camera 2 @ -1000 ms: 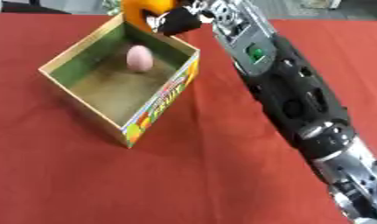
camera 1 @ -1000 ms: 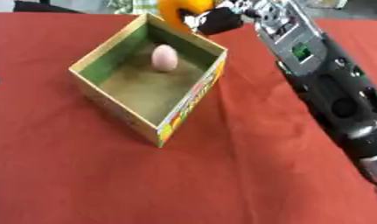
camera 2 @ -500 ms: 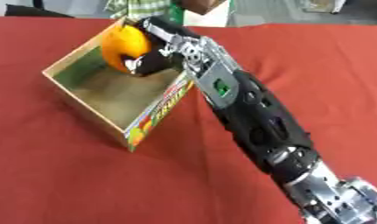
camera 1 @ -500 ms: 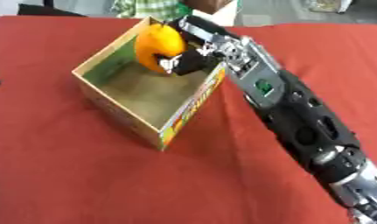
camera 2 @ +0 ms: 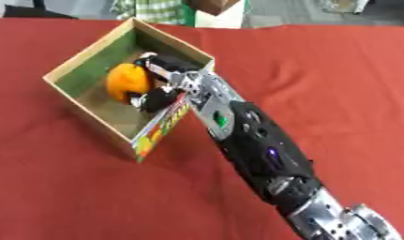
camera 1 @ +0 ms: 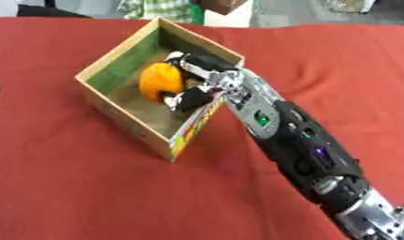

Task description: Pick up objects on the table and place them in the box.

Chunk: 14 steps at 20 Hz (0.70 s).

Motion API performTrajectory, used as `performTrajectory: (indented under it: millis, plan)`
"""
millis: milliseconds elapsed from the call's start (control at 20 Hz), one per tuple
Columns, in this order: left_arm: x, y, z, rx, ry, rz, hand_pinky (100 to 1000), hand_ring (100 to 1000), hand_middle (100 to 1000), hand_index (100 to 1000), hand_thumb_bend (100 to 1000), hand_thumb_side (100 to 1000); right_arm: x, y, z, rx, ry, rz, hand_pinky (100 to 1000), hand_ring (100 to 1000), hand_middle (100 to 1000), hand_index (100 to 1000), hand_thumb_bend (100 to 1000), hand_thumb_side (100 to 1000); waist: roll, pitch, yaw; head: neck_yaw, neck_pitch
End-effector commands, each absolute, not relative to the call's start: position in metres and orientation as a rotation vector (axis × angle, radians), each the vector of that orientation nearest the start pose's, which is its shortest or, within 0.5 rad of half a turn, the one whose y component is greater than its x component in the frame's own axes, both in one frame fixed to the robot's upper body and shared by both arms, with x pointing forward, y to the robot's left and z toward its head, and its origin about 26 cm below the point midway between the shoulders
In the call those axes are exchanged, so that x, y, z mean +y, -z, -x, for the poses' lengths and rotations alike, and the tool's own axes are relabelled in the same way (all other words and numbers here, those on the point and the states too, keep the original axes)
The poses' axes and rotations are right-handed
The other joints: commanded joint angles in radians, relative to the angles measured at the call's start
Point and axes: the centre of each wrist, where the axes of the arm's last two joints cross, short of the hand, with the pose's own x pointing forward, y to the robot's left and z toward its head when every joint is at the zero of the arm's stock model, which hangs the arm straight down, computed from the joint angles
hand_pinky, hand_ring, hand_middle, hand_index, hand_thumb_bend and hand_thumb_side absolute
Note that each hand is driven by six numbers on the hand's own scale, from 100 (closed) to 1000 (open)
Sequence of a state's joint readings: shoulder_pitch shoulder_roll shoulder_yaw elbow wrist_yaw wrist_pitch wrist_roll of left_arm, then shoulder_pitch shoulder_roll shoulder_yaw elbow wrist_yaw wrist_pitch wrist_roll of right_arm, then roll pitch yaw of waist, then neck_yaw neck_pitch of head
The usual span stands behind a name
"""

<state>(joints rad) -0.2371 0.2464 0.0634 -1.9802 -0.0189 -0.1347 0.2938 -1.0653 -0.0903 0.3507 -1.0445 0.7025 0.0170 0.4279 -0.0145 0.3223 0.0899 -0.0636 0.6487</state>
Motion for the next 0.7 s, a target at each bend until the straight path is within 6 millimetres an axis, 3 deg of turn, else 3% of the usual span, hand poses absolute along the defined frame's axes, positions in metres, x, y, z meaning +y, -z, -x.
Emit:
performTrajectory:
  millis: [50,100,200,300,400,700]
  plan:
    - [0.27,-0.183,-0.294,-2.399,-0.061,-0.319,571,586,646,727,100,652,-0.059,-0.224,-0.448,-1.694,-1.608,0.427,926,961,832,1000,397,786,0.006,-0.019,0.0,0.0,-0.01]
    - [0.27,-0.183,-0.294,-2.399,-0.061,-0.319,571,586,646,727,100,652,-0.059,-0.228,-0.447,-1.702,-1.609,0.429,938,977,851,1000,513,808,0.006,-0.019,0.0,0.0,-0.01]
    - [0.27,-0.183,-0.294,-2.398,-0.061,-0.319,571,586,646,727,100,652,-0.061,-0.234,-0.447,-1.717,-1.608,0.427,954,994,874,1000,625,832,0.007,-0.021,-0.001,0.001,-0.009]
    - [0.27,-0.183,-0.294,-2.397,-0.061,-0.319,571,586,646,727,100,652,-0.064,-0.242,-0.446,-1.734,-1.603,0.423,960,998,883,1000,676,849,0.007,-0.023,-0.002,0.002,-0.009]
    - [0.271,-0.183,-0.294,-2.395,-0.062,-0.321,571,586,646,727,100,651,-0.067,-0.251,-0.446,-1.754,-1.596,0.421,963,997,886,1000,697,902,0.008,-0.025,-0.002,0.005,-0.008]
    - [0.272,-0.182,-0.293,-2.393,-0.067,-0.329,571,587,647,727,100,650,-0.082,-0.287,-0.44,-1.855,-1.531,0.409,958,977,869,1000,698,887,0.01,-0.035,-0.005,0.022,-0.003]
